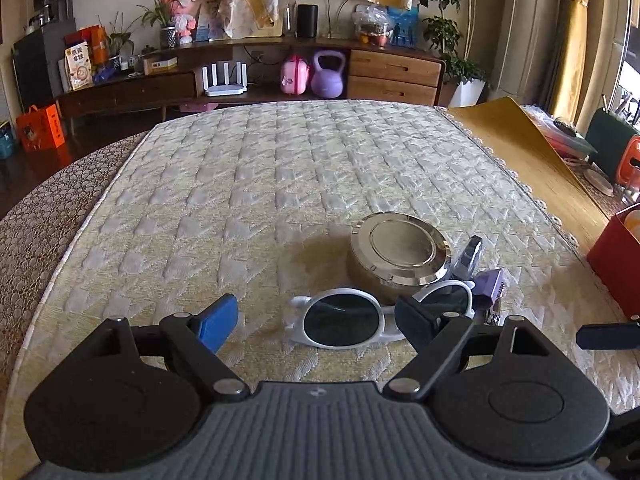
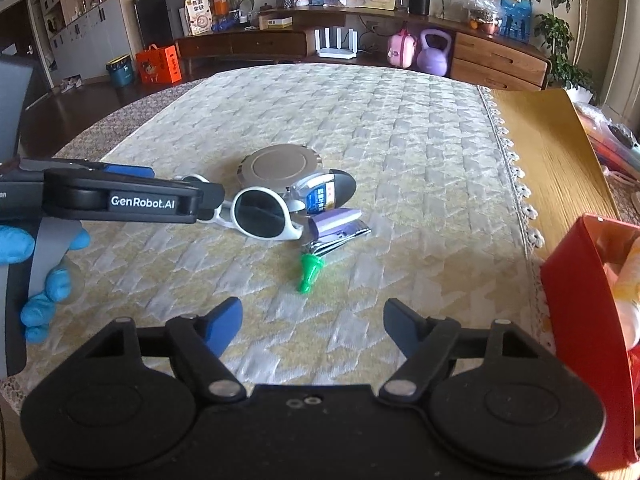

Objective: Organize rigid objects
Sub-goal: 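Grasp the white sunglasses with the left tool while the right tool grasps the small green item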

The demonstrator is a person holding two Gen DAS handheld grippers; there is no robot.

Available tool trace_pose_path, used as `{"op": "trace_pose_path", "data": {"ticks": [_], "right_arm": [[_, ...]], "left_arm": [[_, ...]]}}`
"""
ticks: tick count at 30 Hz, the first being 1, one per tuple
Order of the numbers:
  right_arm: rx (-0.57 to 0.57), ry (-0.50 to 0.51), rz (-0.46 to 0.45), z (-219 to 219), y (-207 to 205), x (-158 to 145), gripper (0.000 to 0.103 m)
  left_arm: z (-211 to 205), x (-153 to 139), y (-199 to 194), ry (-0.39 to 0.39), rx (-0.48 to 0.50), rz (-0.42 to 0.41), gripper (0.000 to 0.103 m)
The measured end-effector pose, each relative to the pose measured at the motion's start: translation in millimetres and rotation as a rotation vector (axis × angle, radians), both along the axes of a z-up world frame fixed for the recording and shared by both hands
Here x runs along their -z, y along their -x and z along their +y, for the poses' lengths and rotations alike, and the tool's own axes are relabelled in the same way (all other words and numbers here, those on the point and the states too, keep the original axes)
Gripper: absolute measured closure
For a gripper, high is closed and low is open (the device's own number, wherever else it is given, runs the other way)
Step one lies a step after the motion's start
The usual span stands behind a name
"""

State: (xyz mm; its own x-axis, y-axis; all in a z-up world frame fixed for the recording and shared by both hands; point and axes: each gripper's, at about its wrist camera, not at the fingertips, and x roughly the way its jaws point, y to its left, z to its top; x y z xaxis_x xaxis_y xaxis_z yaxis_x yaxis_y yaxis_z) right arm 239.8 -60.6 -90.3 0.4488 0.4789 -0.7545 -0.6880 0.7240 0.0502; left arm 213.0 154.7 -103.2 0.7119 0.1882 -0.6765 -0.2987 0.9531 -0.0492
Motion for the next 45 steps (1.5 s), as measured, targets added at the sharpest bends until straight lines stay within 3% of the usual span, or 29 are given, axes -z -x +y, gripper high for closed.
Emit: {"op": "trace_pose_path", "data": {"ticks": [11, 19, 30, 45], "right_arm": [[0.015, -0.012, 0.002, 13.6, -20.1, 10.1, 0.051], [0.007, -0.013, -0.001, 20.7, -20.5, 15.8, 0.068], [-0.008, -0.016, -0.010, 20.6, -16.8, 15.4, 0.095], [0.038, -0.075, -0.016, -14.1, -2.0, -2.3, 0.097]], "left_arm": [[-3.1, 12.0, -5.8, -0.015, 0.004, 0.007, 0.018], [-11.4, 16.1, -4.4, -0.038, 0.058, -0.002, 0.045], [-10.9, 15.2, -3.5, -0.037, 0.064, 0.003, 0.046], [-10.5, 0.9, 9.8, -0.010, 0.061, 0.019, 0.046]]}}
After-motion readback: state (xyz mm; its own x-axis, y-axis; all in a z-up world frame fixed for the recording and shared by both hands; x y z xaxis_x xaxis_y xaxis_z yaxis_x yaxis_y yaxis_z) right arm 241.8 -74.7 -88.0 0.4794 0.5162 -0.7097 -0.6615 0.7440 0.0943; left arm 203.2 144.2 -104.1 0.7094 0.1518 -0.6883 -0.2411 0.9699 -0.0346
